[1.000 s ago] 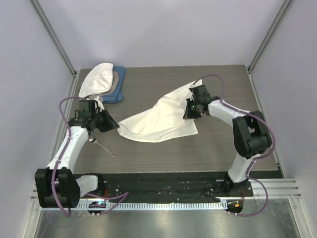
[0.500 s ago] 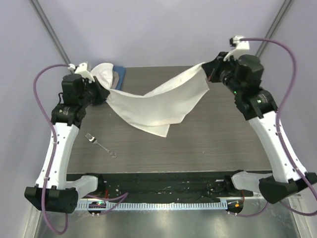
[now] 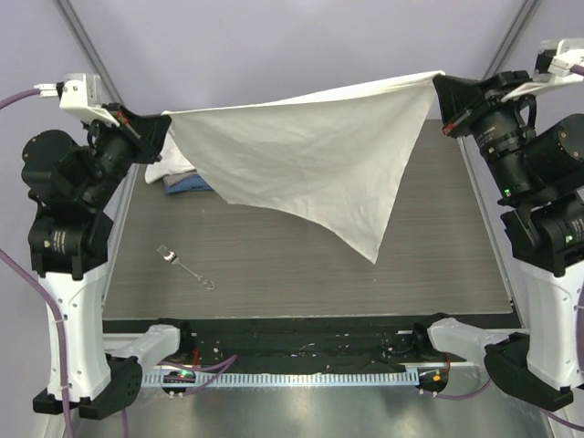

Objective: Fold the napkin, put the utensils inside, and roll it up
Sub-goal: Flatten the napkin out

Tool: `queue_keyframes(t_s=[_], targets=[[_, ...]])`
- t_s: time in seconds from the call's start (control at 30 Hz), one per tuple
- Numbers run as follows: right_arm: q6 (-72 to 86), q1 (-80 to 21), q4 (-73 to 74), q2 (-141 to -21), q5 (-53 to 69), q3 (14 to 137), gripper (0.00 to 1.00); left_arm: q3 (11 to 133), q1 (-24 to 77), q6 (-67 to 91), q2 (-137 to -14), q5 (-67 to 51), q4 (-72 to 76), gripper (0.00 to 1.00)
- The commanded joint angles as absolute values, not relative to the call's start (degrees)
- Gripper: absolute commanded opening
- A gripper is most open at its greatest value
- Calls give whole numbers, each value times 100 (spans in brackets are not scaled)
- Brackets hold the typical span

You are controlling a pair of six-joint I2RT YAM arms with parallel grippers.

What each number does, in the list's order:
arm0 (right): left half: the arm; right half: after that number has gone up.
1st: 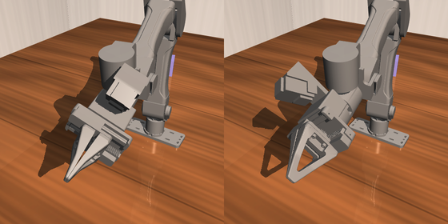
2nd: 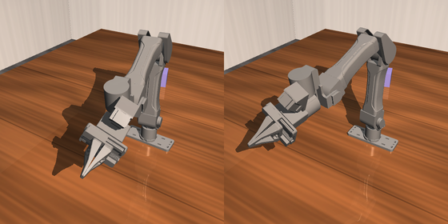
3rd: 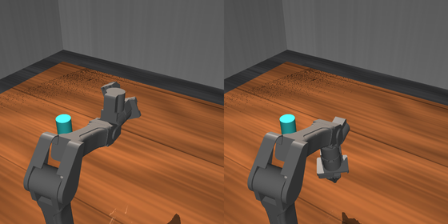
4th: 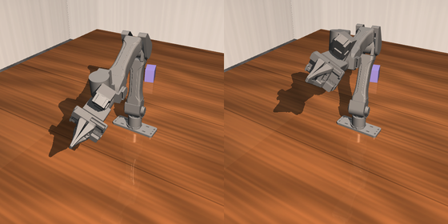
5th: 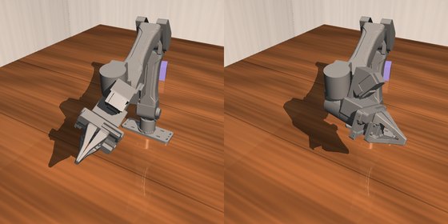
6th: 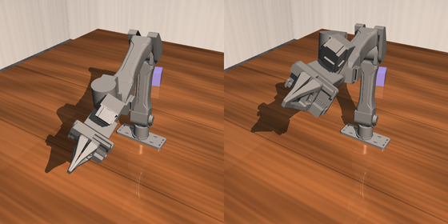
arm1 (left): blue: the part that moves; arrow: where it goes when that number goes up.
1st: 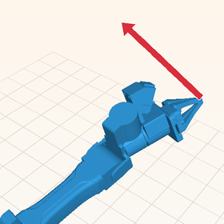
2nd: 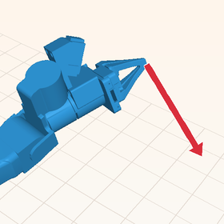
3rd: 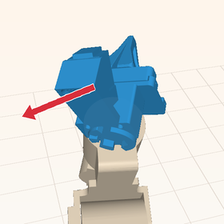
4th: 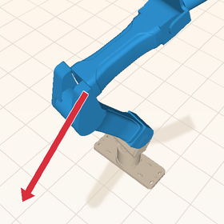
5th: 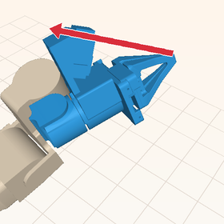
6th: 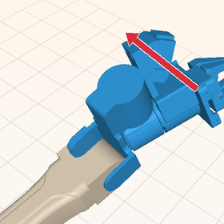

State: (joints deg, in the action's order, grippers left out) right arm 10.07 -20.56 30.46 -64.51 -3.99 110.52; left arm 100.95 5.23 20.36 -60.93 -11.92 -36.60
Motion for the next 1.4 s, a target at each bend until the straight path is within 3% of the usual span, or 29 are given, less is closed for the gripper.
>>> queue_keyframes(t_s=[0.0,0.27,0.4,0.63,0.77,0.87,0.97,1.37], targets=[[791,-1925,3024,-7162,-712,11101,1,10125,501,2048,-6845,-1476,-3639,0],[1484,-801,2348,-8382,474,10495,1,10116,501,1951,-8190,-1670,-2980,0],[1652,-326,2118,-9148,948,10836,1,10352,536,1890,-9014,-1828,-2496,0],[1784,131,2740,-10335,1459,13152,1,13119,922,1460,-10502,-2013,-3075,0],[1775,342,2892,-10258,1459,13518,1,13843,1186,1055,-10600,-1864,-3270,0],[1723,439,2874,-9801,1363,12878,1,13361,1353,818,-10153,-1837,-3182,0],[1600,448,2760,-9116,1169,11710,1,12106,1599,607,-9433,-1628,-2884,0],[2406,448,2496,-5785,53,5611,1,6639,3215,1386,-6883,-2,-2646,0]])
